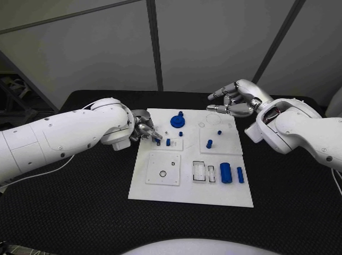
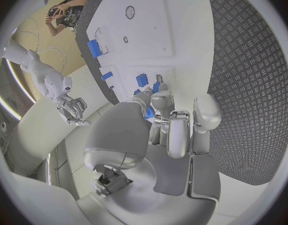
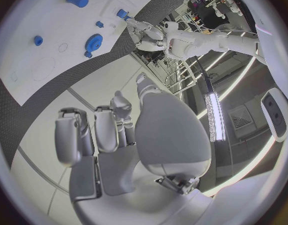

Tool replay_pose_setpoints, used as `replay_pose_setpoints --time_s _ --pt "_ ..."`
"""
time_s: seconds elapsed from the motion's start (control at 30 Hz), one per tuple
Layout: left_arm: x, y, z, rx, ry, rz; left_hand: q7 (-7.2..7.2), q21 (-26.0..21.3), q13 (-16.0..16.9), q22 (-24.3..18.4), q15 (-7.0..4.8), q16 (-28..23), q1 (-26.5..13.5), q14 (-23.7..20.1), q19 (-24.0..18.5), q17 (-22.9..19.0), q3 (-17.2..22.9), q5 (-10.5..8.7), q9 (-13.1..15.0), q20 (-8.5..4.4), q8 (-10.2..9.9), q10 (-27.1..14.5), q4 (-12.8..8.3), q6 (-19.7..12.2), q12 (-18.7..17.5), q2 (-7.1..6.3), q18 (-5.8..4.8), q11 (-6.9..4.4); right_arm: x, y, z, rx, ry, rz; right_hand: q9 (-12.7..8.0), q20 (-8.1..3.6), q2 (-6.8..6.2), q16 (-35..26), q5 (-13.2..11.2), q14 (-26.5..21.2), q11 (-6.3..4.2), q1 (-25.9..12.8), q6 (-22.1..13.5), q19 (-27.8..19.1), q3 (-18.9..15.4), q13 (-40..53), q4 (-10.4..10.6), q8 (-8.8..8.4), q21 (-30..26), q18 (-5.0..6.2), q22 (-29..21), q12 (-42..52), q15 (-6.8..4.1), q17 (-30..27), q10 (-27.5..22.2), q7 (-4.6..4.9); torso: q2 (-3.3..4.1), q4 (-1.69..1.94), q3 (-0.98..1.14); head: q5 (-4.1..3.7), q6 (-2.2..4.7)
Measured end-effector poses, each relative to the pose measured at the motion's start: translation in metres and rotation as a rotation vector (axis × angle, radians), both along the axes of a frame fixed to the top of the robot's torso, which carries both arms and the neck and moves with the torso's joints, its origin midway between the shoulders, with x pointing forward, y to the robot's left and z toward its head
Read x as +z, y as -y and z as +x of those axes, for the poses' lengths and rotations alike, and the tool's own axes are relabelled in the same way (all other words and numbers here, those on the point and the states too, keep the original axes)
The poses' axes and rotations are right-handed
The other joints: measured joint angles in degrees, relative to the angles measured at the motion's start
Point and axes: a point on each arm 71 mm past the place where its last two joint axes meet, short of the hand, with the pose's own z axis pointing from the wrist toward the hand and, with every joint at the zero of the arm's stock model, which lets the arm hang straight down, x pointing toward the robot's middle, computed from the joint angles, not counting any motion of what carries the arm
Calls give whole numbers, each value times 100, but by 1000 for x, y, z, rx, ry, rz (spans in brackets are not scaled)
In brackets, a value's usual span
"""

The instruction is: Assemble the parts on the task board

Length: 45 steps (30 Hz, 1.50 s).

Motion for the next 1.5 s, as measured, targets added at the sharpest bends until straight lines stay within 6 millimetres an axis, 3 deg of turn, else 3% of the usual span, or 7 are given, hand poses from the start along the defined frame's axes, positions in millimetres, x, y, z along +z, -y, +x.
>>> replay_pose_setpoints --time_s 1.5 --pt "-1 8 -3 -51 -18 41 -21 0 -10 4 -21 20 -93 1 9 0 174 55 21 -10 16 26 -110 20 0 -94 0 -2 -1 0 0 8 -4 -5 -5 0 0 0 23 0 0 0 0 0 15 -1 -15 0 0 0 -2 -1 0 0 0 0 -2 3 2 -11 -41"
